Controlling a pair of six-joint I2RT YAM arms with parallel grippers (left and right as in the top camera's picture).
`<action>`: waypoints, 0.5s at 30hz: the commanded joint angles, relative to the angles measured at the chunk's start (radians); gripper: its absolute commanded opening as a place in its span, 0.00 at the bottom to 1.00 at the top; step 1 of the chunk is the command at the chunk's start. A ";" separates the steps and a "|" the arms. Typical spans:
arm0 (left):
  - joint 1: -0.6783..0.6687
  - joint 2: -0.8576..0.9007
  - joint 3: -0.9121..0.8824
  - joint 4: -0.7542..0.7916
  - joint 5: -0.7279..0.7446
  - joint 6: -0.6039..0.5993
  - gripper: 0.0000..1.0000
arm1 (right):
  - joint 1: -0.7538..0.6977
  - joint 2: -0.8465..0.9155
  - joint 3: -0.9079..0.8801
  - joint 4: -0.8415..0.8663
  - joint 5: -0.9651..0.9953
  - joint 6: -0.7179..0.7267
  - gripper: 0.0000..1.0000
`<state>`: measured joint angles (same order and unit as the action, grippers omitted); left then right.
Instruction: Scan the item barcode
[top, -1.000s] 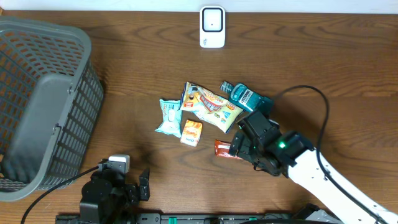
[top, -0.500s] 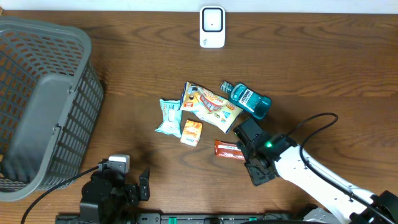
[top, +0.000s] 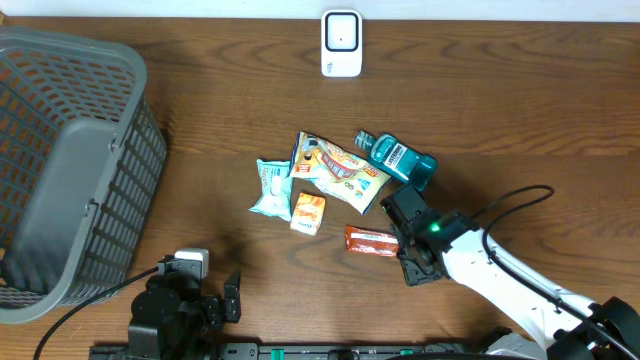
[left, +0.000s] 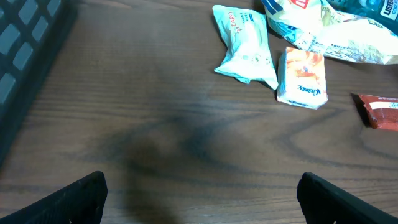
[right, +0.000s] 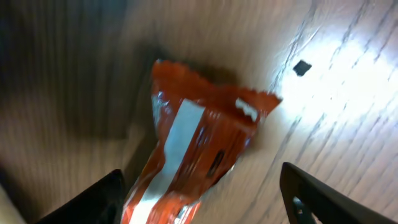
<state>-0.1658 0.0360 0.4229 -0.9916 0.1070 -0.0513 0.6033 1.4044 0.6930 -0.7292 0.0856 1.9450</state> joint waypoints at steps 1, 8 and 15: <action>-0.003 0.001 0.004 -0.002 0.013 0.006 0.98 | -0.006 0.016 -0.044 0.033 0.010 0.014 0.70; -0.003 0.001 0.004 -0.002 0.013 0.006 0.98 | -0.007 0.069 -0.086 0.105 0.012 0.014 0.59; -0.003 0.001 0.004 -0.002 0.013 0.006 0.98 | -0.007 0.109 -0.087 0.138 0.022 -0.039 0.01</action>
<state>-0.1658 0.0360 0.4229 -0.9913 0.1070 -0.0513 0.6033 1.4597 0.6430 -0.6193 0.0807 1.9507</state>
